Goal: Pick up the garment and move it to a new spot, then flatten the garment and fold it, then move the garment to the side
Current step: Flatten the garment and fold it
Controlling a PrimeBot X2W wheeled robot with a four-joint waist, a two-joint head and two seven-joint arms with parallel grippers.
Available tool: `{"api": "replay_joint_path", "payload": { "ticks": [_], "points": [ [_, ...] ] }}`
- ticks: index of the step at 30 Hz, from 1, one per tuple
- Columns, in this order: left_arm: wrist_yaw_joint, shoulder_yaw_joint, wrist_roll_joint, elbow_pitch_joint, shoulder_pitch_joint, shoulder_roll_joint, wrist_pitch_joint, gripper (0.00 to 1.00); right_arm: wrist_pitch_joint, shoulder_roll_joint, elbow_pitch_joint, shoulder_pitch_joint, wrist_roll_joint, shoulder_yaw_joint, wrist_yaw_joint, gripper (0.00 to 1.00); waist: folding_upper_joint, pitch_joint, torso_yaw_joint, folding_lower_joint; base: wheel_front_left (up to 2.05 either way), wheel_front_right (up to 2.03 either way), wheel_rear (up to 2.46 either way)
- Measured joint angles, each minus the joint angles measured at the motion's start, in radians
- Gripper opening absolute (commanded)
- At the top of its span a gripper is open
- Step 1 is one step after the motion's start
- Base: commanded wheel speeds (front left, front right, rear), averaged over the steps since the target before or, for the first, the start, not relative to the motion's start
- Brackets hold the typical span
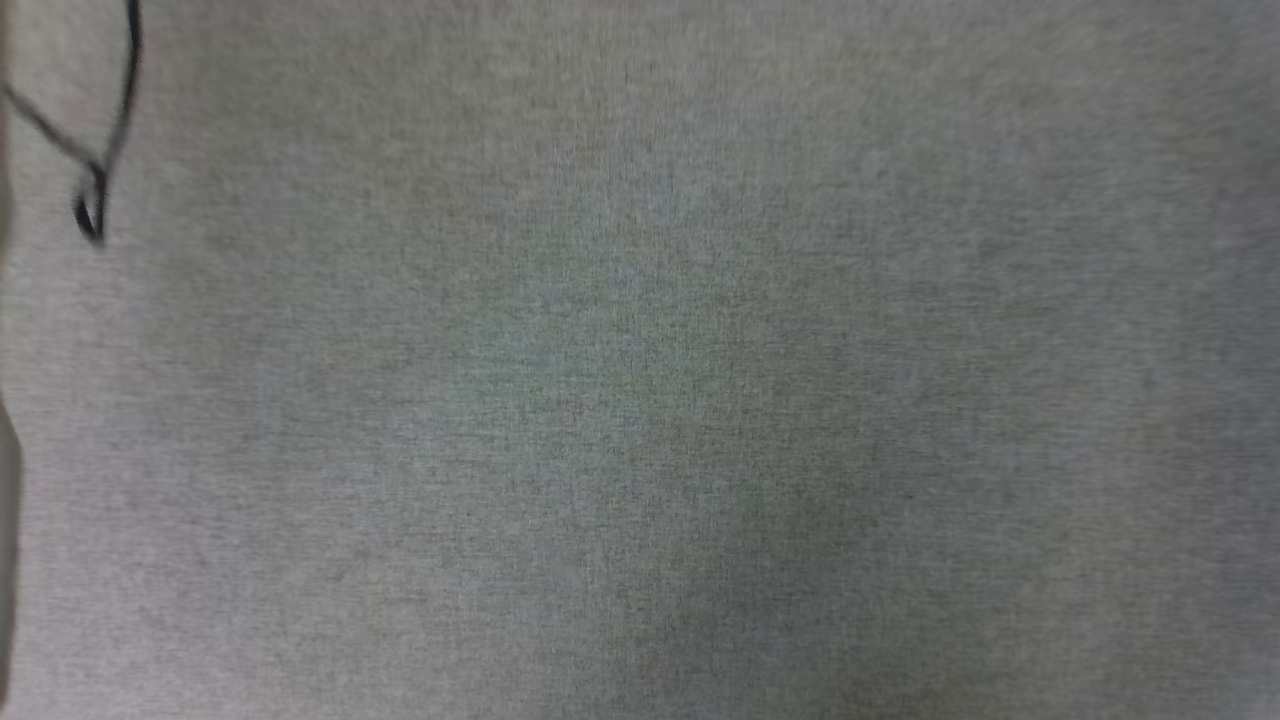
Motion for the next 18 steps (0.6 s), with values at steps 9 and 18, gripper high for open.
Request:
{"api": "replay_joint_path", "payload": {
  "ticks": [9,18],
  "points": [
    [-0.043,0.041,-0.062,-0.047,0.409,0.037,-0.021,0.00,-0.042,-0.070,-0.154,0.363,0.139,0.135,0.000,0.00,0.0000,-0.166,-0.007,-0.0002,0.00,0.00,0.00],
    [0.038,0.125,-0.077,-0.328,0.899,0.079,-0.021,0.00,-0.051,-0.138,-0.313,0.724,0.192,0.131,0.001,0.00,0.0000,-0.346,-0.009,-0.0004,0.00,0.00,0.00]
  ]
}}
